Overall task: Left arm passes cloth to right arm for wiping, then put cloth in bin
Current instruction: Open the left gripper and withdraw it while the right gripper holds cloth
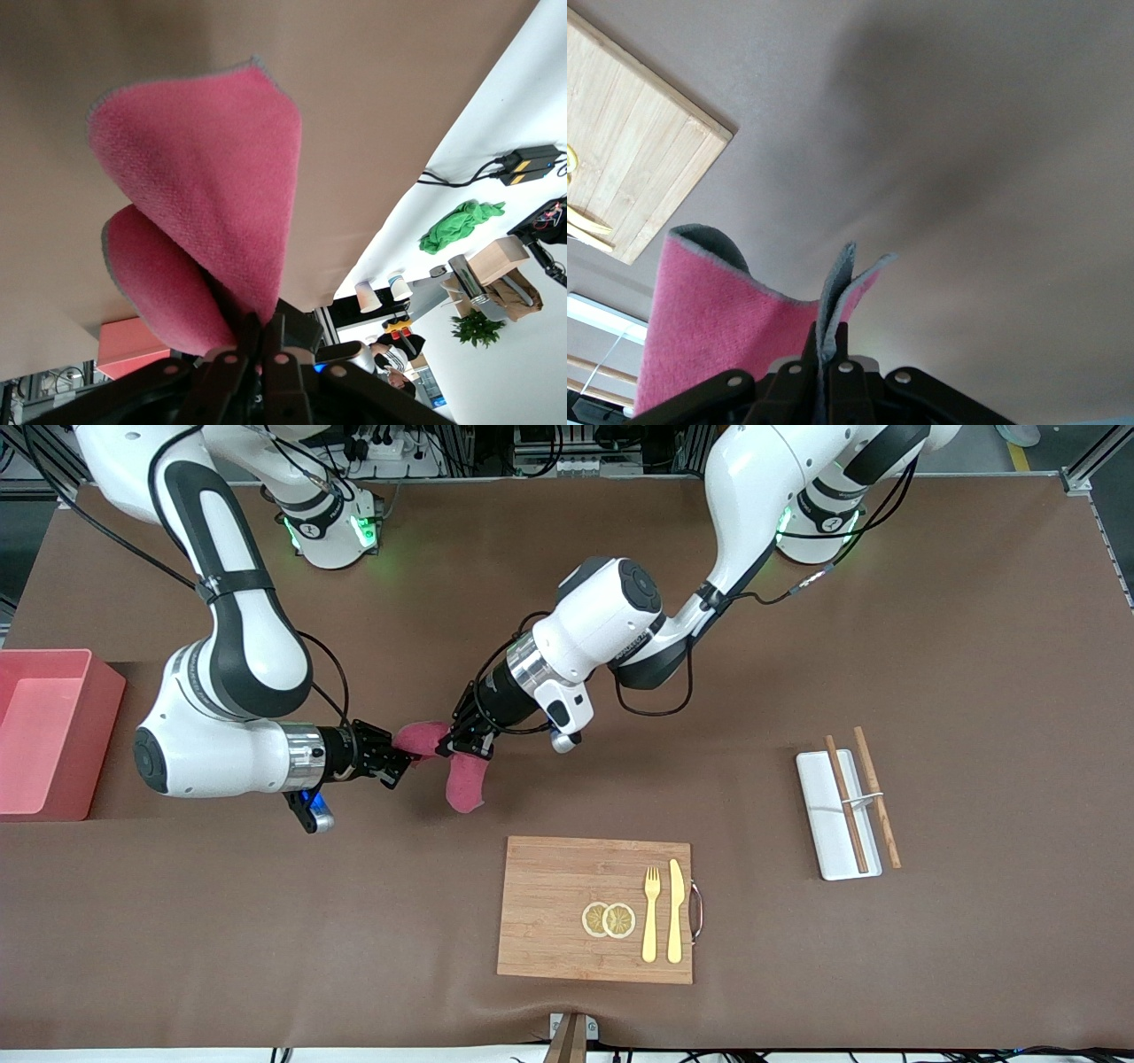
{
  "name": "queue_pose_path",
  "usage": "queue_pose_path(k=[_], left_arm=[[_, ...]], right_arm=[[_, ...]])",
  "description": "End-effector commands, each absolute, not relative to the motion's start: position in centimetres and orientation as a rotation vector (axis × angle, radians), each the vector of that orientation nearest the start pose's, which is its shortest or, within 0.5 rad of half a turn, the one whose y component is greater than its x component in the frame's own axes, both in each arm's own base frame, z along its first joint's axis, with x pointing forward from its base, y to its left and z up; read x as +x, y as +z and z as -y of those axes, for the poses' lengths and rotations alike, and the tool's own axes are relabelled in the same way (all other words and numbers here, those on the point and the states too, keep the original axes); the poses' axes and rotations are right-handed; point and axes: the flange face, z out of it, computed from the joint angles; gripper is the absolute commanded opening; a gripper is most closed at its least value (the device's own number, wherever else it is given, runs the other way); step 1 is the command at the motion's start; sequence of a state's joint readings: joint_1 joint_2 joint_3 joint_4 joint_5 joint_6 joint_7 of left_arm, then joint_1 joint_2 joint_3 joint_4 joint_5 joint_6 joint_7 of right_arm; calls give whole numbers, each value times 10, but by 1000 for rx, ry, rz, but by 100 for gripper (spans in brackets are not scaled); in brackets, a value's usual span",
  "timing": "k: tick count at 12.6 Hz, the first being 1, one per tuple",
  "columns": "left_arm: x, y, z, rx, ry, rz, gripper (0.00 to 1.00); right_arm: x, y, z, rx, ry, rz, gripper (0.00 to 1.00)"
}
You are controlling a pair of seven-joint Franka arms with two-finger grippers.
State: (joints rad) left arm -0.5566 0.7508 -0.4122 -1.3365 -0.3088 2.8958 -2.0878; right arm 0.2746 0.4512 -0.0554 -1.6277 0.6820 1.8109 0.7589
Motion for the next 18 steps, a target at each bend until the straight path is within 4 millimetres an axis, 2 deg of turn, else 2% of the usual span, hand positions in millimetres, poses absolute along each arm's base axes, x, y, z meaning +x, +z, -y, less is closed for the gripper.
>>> queue_pose_path(k=[1, 2, 3, 4, 5, 7, 8, 9, 11, 13, 16, 18], left_arm=[[549, 410, 560, 1550, -512, -1691, 100], [552, 410, 557, 1570, -523, -1704, 100], [556, 418, 550, 1582, -526, -1711, 100], [559, 442, 539, 1611, -515, -1708, 100], [569, 460, 520, 1651, -497, -1719, 100], [584, 499, 476, 1775, -389, -1728, 100], [587, 522, 452, 1841, -320, -1743, 100], [590, 534, 429, 1928, -236, -1758, 100], [597, 564, 378, 2119, -77, -1675, 100], [603, 592, 318, 2342, 38, -1465, 100], [594, 607, 232, 2839, 102, -1063, 100], [592, 626, 176, 2977, 114, -889, 100]], right_arm=[[619, 359, -197, -2445, 689, -958, 0], [619, 356, -196, -2462, 694, -932, 0], [618, 350, -193, -2510, 682, -893, 0], [618, 339, -183, -2586, 664, -825, 0], [620, 318, -174, -2642, 663, -737, 0], [625, 287, -135, -2739, 654, -578, 0], [627, 283, -111, -2794, 639, -507, 0], [626, 268, -87, -2834, 650, -438, 0], [623, 256, -20, -2852, 647, -330, 0], [620, 251, 61, -2858, 613, -211, 0], [601, 245, 170, -2884, 586, -65, 0], [591, 255, 225, -2935, 574, 7, 0]])
